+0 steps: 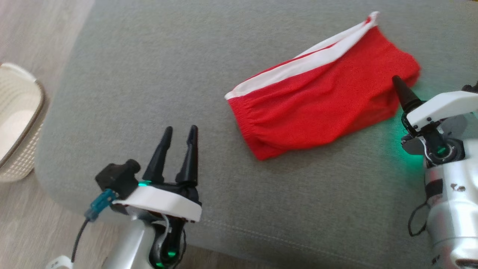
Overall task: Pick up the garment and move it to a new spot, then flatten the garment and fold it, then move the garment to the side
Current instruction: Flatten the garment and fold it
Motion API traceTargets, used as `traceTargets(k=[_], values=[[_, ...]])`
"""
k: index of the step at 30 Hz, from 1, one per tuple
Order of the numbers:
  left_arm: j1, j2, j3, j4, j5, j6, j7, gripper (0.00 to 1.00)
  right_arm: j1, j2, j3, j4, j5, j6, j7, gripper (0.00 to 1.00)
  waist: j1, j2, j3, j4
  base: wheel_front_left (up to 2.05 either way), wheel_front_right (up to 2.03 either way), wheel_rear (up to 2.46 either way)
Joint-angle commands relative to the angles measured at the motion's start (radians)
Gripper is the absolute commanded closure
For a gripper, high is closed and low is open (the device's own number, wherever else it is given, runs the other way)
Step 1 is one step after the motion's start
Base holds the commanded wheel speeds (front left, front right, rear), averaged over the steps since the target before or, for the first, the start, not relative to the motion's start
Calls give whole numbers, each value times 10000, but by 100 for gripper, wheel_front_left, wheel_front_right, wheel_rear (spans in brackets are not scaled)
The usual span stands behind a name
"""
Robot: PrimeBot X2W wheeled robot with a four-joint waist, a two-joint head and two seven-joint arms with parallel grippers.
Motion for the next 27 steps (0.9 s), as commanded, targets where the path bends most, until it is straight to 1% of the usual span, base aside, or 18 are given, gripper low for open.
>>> traceTargets(k=[1,3,7,12,16,17,18,21,27], values=[[-280,99,229,-347,25,37,-122,0,-325,43,153,-217,30,65,66,0,0,0,211,264,0,0,0],[-287,99,61,-368,-3,88,-122,0,-541,2,20,123,46,65,253,0,0,0,284,413,0,0,0],[-319,99,12,-617,7,360,-122,0,-858,-108,-37,671,-91,65,391,0,0,0,379,609,0,0,0],[-346,99,-105,-680,-33,390,-122,0,-1216,-181,-77,1383,-409,65,298,0,0,0,476,706,0,0,0],[-400,99,-152,-654,-56,374,-122,0,-1500,-196,144,1804,-683,65,411,0,0,0,534,716,0,0,0],[-414,99,-157,-648,-64,372,-122,0,-1552,-194,224,1847,-700,65,464,76,0,0,539,712,0,0,0],[-425,99,-160,-639,-72,369,-122,0,-1588,-207,337,1813,-736,65,407,100,0,0,531,707,0,0,0],[-431,99,-175,-564,-81,363,-122,0,-1587,-267,540,1739,-722,65,53,100,0,0,428,672,0,0,0],[-352,99,-122,-428,-26,329,-122,0,-1433,-237,726,1456,-290,65,-1161,100,0,0,79,410,0,0,0]])
